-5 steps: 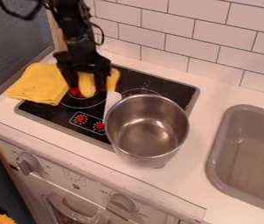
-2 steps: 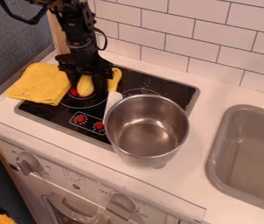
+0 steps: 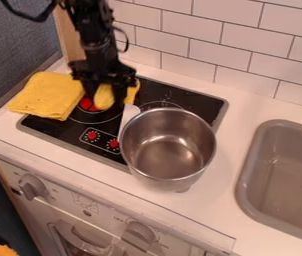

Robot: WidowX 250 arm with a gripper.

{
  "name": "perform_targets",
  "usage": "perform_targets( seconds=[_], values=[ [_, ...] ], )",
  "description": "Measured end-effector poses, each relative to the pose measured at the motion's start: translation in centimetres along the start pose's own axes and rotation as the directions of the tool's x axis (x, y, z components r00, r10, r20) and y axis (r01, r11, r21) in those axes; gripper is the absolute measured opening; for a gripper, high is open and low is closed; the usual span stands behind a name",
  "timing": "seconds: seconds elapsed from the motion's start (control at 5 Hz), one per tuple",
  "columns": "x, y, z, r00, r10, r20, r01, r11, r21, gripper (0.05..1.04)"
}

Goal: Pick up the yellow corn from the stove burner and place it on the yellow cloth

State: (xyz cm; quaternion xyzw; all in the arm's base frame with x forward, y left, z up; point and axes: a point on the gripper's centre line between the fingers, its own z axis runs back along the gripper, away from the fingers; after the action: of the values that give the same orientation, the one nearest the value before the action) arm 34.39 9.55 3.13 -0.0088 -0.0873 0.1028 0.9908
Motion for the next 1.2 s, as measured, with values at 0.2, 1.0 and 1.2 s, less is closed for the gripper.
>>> perform_targets(
  seconds=[0.2, 1.0, 1.2],
  values=[
    [0.0, 0.0, 3.3, 0.997, 0.047, 0.061, -0.046, 0.999, -0.018, 0.635],
    [-1.5, 9.6, 5.6, 0.973, 0.229, 0.041, -0.228, 0.973, -0.019, 0.635],
    [-1.8, 10.4, 2.7, 0.976, 0.218, 0.022, -0.218, 0.976, 0.001, 0.636]
  ],
)
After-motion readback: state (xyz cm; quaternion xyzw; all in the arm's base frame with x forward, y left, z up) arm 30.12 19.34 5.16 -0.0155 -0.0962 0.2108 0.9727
